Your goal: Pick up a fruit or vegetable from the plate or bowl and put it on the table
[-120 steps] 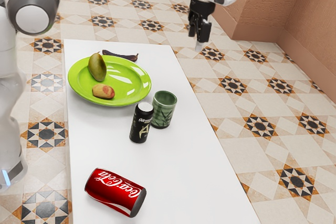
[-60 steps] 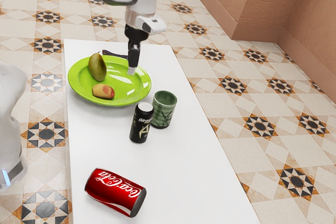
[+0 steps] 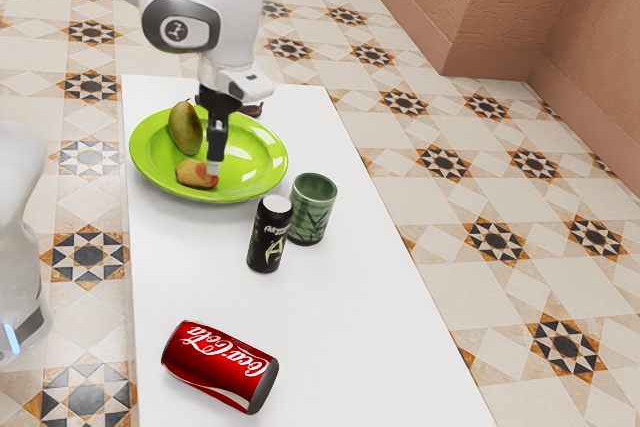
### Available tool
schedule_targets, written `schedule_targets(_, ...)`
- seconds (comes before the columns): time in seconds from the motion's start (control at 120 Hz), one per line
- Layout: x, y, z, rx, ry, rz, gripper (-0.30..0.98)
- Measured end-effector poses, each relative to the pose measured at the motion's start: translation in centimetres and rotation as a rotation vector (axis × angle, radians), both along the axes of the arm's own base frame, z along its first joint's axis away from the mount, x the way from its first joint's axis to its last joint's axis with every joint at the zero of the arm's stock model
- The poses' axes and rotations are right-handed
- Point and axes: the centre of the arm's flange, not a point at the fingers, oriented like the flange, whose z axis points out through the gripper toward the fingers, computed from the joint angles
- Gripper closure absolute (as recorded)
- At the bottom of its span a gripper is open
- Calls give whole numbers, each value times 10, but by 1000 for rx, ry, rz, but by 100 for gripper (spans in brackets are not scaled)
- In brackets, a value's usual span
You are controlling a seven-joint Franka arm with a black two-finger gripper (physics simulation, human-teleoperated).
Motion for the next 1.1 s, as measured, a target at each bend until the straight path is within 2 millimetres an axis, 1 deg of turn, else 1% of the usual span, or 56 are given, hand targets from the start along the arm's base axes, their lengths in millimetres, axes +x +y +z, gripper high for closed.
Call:
schedule_targets(0.175, -5, 9, -8, -4, 9, 9, 0)
schedule_targets(0.317, -14, 9, -14, -3, 14, 0, 0)
schedule_targets(0.417, -23, 14, -18, -8, 14, 13, 0)
schedule_targets(0.475, -25, 21, -21, -21, 18, 26, 0)
schedule_targets(0.542, -26, 23, -22, -23, 20, 29, 0)
schedule_targets(0.833, -24, 24, -26, -13, 29, 19, 0)
schedule_targets(0.958, -27, 34, -34, -30, 41, 37, 0)
schedule_targets(1.1, -23, 31, -42, -22, 63, 26, 0)
